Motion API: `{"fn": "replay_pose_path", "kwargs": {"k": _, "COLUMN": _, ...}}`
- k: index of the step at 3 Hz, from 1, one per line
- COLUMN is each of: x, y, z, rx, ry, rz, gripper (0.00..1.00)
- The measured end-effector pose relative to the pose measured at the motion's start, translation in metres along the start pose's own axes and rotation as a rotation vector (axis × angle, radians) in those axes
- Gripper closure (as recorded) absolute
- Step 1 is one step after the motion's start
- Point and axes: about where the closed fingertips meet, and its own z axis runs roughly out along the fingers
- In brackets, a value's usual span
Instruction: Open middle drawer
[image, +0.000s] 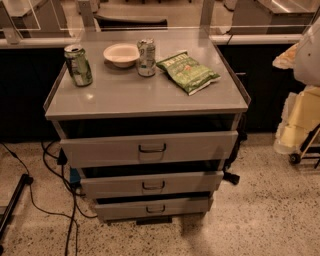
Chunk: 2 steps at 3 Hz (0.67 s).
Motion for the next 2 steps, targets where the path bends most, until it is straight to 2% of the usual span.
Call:
{"fn": "replay_pose_path", "kwargs": {"k": 1, "x": 0.0, "y": 0.0, "z": 0.0, "rx": 0.004, "ry": -0.002, "rz": 0.0, "gripper": 0.0}}
{"fn": "replay_pose_path", "kwargs": {"k": 2, "x": -0.001, "y": 0.008, "z": 0.02, "rx": -0.01, "ry": -0.029, "rz": 0.009, "gripper": 0.0}}
